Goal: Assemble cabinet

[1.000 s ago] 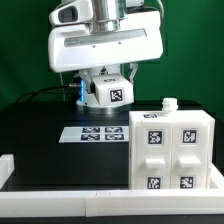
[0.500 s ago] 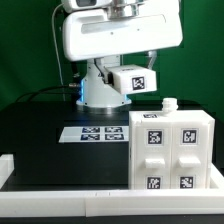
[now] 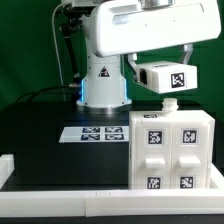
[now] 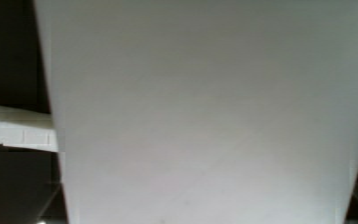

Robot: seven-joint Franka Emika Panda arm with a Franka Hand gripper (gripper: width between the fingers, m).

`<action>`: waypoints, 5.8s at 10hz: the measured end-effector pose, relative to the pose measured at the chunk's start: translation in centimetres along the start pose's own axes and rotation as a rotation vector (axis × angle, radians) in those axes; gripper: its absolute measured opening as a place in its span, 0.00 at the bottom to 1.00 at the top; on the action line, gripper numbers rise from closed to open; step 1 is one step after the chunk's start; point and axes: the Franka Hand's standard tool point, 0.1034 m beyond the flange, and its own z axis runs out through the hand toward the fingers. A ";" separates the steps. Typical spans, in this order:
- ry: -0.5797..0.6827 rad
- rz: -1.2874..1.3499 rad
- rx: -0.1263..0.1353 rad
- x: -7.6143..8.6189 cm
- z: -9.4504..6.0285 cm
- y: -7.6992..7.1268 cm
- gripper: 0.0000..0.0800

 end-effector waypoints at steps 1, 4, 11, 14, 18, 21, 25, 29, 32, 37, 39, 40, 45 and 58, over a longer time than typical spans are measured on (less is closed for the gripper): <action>-0.001 0.000 0.000 0.0 0.1 0.0 0.70; -0.006 -0.011 0.006 0.5 0.9 -0.2 0.70; 0.021 -0.043 0.007 2.2 2.2 -0.2 0.70; 0.009 -0.045 0.011 2.0 3.1 -0.1 0.70; 0.003 -0.042 0.013 1.7 3.9 -0.1 0.68; 0.004 -0.037 0.013 1.7 3.9 -0.1 0.68; 0.004 -0.015 0.013 1.8 3.9 -0.1 0.68; 0.006 0.193 0.017 1.8 3.9 -0.2 0.68; 0.025 0.524 0.026 1.8 4.0 -0.4 0.68; 0.032 0.959 0.047 2.0 4.1 -0.9 0.68; 0.028 1.044 0.058 2.0 4.1 -0.9 0.68; 0.026 1.100 0.061 2.0 4.1 -0.9 0.68; 0.007 1.443 0.087 2.1 4.1 -1.3 0.68; -0.068 2.089 0.192 2.5 3.0 -1.8 0.94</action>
Offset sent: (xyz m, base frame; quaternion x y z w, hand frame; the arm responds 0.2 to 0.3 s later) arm 0.0311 0.0210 -0.0045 0.0269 0.0215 -0.0214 0.9992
